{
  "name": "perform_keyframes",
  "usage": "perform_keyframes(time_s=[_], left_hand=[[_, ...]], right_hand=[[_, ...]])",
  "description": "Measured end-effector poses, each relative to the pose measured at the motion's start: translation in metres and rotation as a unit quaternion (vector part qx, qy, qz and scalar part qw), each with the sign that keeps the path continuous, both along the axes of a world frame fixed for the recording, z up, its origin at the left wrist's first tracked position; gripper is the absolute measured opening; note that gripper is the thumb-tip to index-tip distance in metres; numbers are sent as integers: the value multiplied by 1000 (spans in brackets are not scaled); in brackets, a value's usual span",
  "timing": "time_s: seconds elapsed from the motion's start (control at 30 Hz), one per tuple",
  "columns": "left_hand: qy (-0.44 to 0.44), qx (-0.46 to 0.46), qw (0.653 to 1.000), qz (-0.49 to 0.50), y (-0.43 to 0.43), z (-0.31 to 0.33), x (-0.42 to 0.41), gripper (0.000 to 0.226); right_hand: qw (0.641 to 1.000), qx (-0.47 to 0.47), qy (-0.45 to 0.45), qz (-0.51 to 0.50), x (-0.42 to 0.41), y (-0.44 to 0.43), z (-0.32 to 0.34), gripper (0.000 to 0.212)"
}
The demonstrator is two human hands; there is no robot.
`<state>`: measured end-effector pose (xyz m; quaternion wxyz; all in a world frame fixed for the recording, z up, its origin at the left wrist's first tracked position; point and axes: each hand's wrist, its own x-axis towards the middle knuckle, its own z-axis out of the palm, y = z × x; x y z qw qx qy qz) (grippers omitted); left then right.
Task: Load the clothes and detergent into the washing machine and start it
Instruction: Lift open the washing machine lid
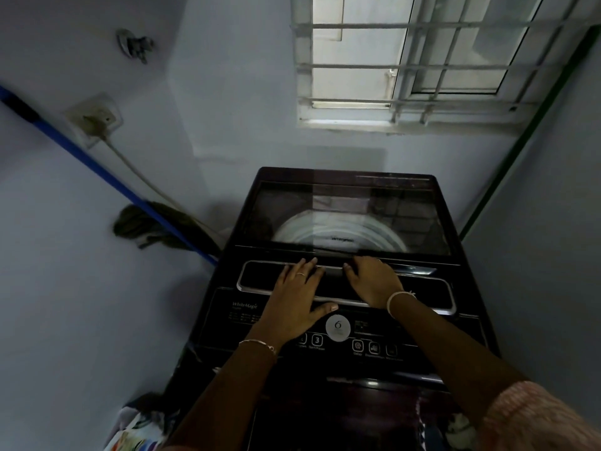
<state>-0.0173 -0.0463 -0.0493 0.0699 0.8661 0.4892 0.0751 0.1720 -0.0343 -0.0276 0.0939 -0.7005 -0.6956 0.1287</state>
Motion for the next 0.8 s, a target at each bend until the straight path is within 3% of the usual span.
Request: perform_keyframes(time_s=[0.17, 0.3, 0.5, 0.63, 0.73, 0.8], left_hand=[[-32, 123, 991, -31, 6, 21, -1, 79], [-87, 272, 956, -68, 26, 52, 2, 47], [-59, 409, 910, -38, 59, 112, 18, 30], [-139, 410, 901, 12, 78, 148, 31, 26], [-179, 407, 894, 54, 91, 180, 49, 21], [-164, 419, 890, 72, 102, 196, 61, 13]], right_hand=[[1000, -3, 26, -16, 3, 16, 34, 46], [998, -48, 41, 1, 11, 38, 80, 46], [996, -54, 51, 45, 26, 59, 150, 40], [990, 137, 19, 31, 31, 59, 181, 38], [932, 357, -57, 25, 31, 58, 194, 30], [891, 438, -112, 37, 33, 62, 194, 24]])
